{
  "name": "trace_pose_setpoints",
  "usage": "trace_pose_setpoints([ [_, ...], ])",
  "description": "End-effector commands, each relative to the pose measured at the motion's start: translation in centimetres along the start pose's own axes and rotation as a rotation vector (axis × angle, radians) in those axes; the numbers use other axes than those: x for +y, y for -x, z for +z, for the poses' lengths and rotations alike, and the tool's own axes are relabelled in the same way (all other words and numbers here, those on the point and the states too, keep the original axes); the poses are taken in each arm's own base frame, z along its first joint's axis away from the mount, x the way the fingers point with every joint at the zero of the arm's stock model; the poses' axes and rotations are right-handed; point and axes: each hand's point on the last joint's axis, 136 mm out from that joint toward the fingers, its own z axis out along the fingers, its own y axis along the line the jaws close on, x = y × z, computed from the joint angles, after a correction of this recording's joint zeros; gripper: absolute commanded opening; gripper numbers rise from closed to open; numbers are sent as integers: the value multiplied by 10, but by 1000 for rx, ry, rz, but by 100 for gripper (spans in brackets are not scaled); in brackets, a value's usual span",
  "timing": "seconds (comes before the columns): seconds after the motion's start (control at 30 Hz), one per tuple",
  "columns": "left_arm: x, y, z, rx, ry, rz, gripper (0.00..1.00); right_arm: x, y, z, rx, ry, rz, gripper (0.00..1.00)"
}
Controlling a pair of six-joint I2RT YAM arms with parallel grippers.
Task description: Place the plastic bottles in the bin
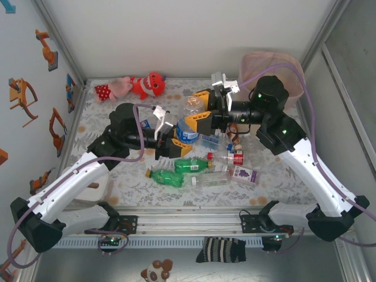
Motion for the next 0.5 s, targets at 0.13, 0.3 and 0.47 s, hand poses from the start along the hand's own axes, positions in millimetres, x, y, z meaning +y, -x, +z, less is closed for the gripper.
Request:
trace_pose_setpoints([
  [0.13, -4, 19, -2, -36, 8, 77, 43, 9, 10, -4, -22, -2, -37, 56],
  [0.3, 3, 17, -6, -35, 79, 92, 64, 3, 15, -6, -22, -60, -36, 56],
  [0.47, 11, 15, -14, -26, 174, 102, 73, -12, 16, -13, 6, -169, -56, 56],
])
